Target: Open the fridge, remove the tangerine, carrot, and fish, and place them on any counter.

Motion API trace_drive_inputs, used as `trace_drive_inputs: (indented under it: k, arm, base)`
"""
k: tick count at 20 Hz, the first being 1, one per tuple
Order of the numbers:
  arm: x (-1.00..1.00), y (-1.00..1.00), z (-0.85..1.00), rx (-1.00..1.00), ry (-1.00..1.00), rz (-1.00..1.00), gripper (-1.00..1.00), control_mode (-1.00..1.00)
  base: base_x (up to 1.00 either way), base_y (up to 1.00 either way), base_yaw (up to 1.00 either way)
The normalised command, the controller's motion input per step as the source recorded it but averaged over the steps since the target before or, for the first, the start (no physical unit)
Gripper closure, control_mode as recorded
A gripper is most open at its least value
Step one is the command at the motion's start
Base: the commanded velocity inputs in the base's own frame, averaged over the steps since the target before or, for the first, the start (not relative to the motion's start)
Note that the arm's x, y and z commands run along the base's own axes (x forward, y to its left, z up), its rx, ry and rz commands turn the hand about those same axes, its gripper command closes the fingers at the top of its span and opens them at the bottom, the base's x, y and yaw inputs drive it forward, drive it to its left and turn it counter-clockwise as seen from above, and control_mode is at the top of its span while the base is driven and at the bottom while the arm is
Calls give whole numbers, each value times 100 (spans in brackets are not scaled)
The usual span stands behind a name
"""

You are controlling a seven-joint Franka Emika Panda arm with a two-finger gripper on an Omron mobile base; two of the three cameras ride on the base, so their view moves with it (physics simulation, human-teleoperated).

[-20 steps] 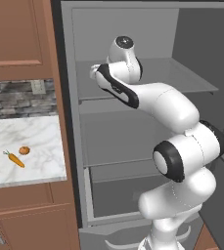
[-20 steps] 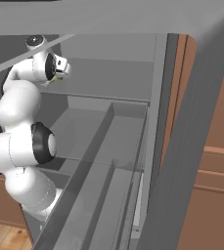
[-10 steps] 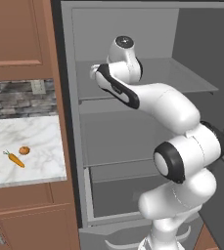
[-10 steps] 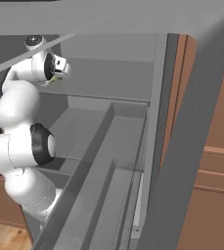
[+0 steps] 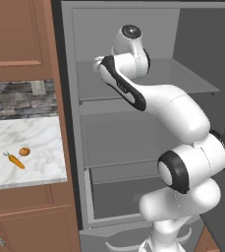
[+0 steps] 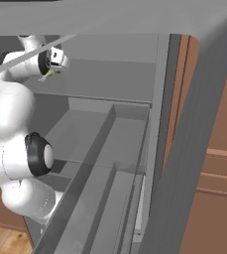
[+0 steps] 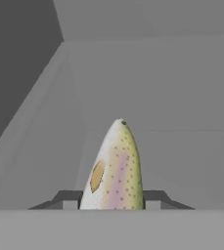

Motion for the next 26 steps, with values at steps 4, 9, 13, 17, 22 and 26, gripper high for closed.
trace_drive_inputs:
  k: [4, 9, 13, 17, 22, 26]
  arm:
    - [-92, -10, 0, -7, -28, -8, 100, -100]
    - [-100, -29, 9, 0, -9, -17, 100, -100]
    - [-99, -42, 15, 1, 0, -15, 100, -100]
    - [-98, -61, 20, 5, 0, -13, 100, -100]
    - [-60, -40, 3, 1, 0, -9, 100, -100]
    - [-35, -8, -2, 0, 0, 0, 100, -100]
  base:
    - [0, 0, 0]
    - [0, 0, 0]
    - [0, 0, 0]
    - [0, 0, 0]
    - [0, 0, 0]
    - [0, 0, 0]
